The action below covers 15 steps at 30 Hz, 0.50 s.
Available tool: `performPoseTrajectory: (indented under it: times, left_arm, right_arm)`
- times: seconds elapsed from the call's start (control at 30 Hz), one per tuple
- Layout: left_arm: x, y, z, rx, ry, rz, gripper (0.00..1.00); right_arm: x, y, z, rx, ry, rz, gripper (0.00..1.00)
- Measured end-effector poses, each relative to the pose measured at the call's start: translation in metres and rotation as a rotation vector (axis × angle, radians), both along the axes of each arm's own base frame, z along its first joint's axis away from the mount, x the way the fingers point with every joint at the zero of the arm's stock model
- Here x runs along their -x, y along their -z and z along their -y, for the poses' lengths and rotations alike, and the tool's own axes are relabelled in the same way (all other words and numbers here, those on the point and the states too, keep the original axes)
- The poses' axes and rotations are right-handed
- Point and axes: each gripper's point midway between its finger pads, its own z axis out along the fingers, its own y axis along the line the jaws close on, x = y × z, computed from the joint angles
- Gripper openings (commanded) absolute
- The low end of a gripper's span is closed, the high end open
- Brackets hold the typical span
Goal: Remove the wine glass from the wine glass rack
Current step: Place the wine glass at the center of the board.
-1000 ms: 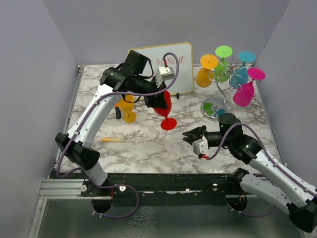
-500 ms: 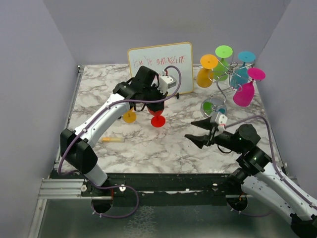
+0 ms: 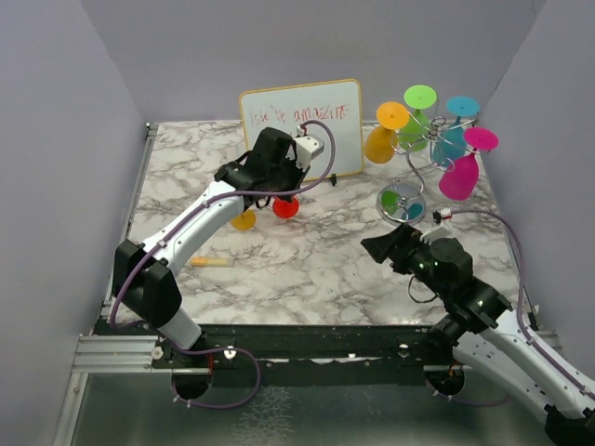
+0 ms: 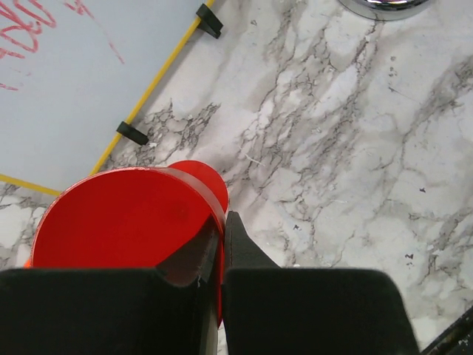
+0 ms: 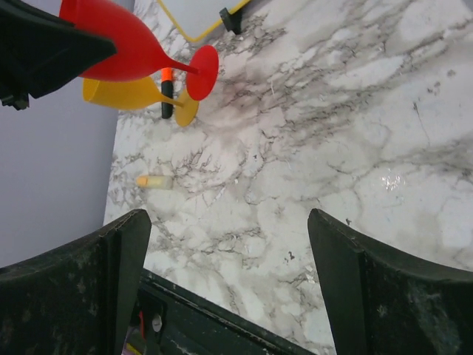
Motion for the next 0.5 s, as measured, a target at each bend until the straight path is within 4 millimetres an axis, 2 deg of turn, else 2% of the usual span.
performPoseTrajectory:
  times: [0.13, 0.3, 0.4, 0.5]
  left_arm:
    - [-0.008, 0.003, -0.006, -0.023, -0.043, 0.026, 0.00]
    - [-0.009, 0.021, -0.014, -0.071, -0.073, 0.010, 0.00]
    - [-0.011, 0.034, -0.014, -0.093, -0.078, -0.011, 0.00]
    - [-0.014, 0.047, -0.013, -0.112, -0.078, -0.035, 0.00]
  right_arm:
    - [0.012, 0.022, 0.018, -0.090, 0.098, -0.070, 0.91]
    - [0.021, 0.043, 0.044, -0.145, 0.248, -0.148, 0.90]
    - [0.018, 0.053, 0.054, -0.116, 0.314, -0.175, 0.92]
    - [0.013, 0.072, 0.058, -0.010, 0.356, -0.243, 0.93]
